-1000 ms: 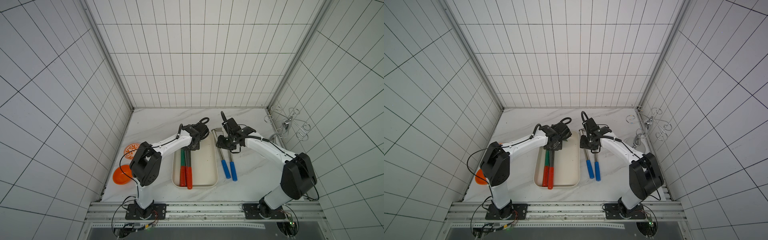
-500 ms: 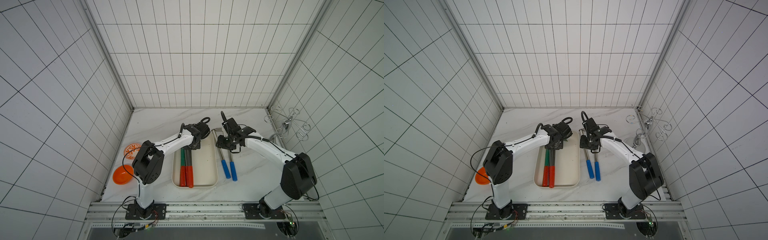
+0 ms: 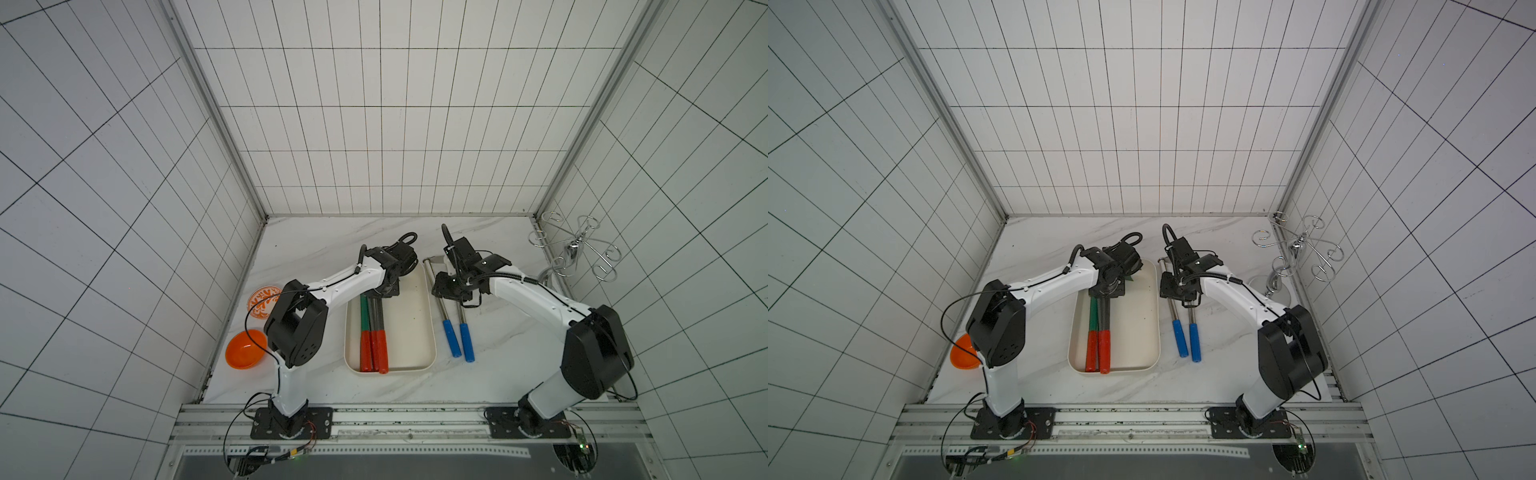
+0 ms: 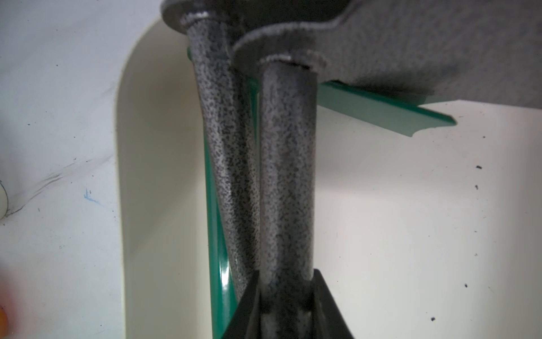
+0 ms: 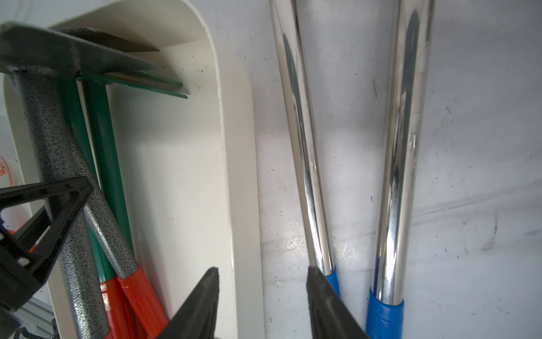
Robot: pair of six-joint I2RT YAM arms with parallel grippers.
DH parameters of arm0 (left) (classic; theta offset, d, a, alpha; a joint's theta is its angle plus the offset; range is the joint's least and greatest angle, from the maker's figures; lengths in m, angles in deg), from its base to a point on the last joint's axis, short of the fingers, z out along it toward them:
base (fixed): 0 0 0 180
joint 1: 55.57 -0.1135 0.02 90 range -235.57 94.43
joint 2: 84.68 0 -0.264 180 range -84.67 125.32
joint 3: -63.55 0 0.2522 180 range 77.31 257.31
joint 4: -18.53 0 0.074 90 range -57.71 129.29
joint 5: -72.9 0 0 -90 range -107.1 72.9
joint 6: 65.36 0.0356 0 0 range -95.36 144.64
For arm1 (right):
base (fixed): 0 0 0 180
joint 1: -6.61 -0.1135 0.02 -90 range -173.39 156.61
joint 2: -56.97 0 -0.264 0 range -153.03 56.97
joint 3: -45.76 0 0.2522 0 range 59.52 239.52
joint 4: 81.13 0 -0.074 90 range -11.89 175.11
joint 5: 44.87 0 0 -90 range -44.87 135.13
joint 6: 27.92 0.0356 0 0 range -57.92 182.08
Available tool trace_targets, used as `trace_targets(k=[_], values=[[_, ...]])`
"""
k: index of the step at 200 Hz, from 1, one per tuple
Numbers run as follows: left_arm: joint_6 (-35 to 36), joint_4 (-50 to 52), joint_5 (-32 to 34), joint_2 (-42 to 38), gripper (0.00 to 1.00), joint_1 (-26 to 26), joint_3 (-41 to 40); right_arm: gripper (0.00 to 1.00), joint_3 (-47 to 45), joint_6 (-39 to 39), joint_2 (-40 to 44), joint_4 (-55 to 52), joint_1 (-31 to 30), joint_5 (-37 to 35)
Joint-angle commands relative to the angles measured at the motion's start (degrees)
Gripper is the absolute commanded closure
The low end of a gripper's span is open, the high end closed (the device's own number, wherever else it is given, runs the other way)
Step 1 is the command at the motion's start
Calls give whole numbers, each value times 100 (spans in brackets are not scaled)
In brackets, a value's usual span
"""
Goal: Put the small hoe into the storage box
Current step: Place the hoe in the storage box.
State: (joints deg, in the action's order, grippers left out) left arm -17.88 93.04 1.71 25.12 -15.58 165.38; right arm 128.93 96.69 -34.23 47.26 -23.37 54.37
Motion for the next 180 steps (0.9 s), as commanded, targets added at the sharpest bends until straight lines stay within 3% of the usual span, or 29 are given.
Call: trace_targets(k=[1, 119, 180], values=[[-430, -164, 334, 169, 96, -123, 179, 50, -296, 32, 146, 18, 49, 34], [-346, -353, 277, 8, 68, -124, 26, 50, -305, 46, 183, 18, 47, 35], [-288, -380, 264, 1, 64, -143, 43, 50, -303, 49, 190, 21, 45, 43]])
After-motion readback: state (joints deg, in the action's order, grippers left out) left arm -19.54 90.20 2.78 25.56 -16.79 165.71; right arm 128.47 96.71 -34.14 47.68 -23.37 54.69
